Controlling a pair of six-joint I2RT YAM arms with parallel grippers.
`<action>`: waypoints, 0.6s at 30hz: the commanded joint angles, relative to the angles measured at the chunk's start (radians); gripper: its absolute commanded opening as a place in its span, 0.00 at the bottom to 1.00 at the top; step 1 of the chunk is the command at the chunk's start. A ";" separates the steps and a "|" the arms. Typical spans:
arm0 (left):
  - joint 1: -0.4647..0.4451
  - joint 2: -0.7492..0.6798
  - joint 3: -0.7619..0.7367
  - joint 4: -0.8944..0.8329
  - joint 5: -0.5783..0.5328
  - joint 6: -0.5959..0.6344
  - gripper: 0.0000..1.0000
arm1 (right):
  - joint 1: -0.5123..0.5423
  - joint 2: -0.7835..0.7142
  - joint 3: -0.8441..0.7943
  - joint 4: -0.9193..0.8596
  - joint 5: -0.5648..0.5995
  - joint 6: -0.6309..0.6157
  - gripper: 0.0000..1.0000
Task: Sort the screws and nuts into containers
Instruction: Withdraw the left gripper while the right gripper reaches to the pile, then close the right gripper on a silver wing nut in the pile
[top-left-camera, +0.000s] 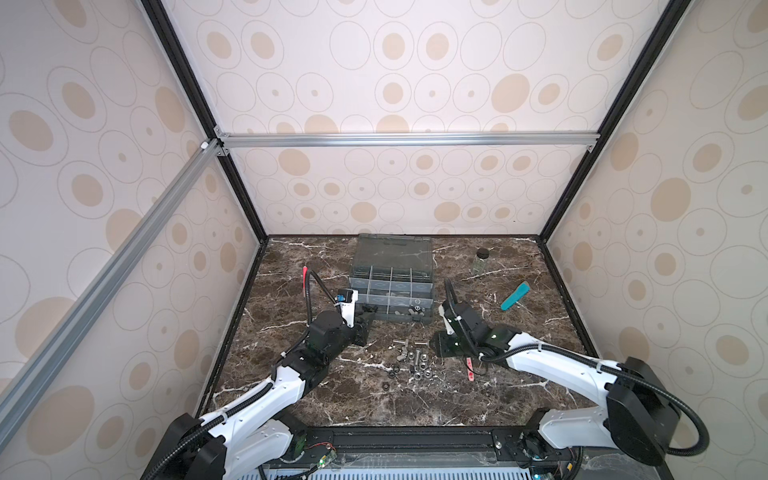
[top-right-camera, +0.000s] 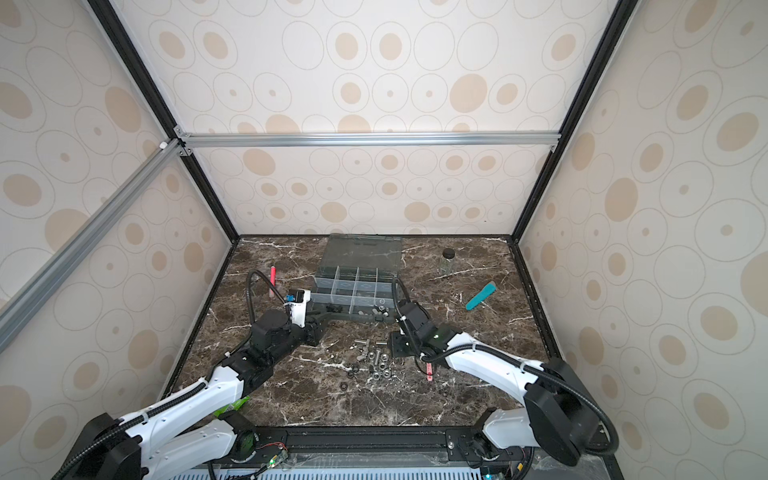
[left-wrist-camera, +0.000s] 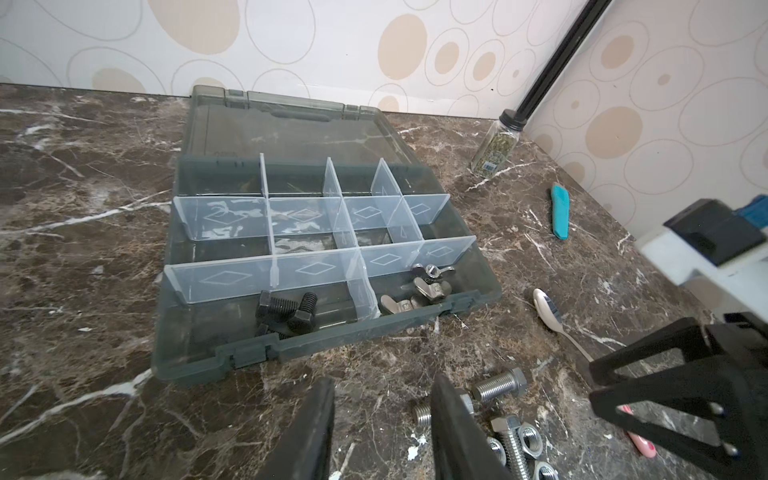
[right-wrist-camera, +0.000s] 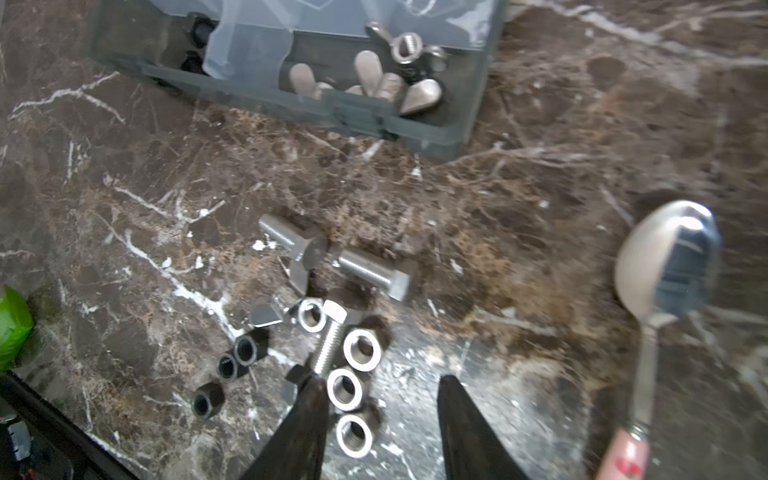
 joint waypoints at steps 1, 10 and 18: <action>0.002 -0.043 -0.003 0.013 -0.041 -0.020 0.39 | 0.038 0.079 0.068 0.032 -0.033 -0.004 0.46; 0.002 -0.125 -0.069 0.022 -0.034 -0.070 0.40 | 0.106 0.278 0.200 0.037 -0.092 0.005 0.46; 0.002 -0.172 -0.107 0.034 -0.040 -0.077 0.40 | 0.119 0.331 0.225 0.037 -0.093 0.019 0.46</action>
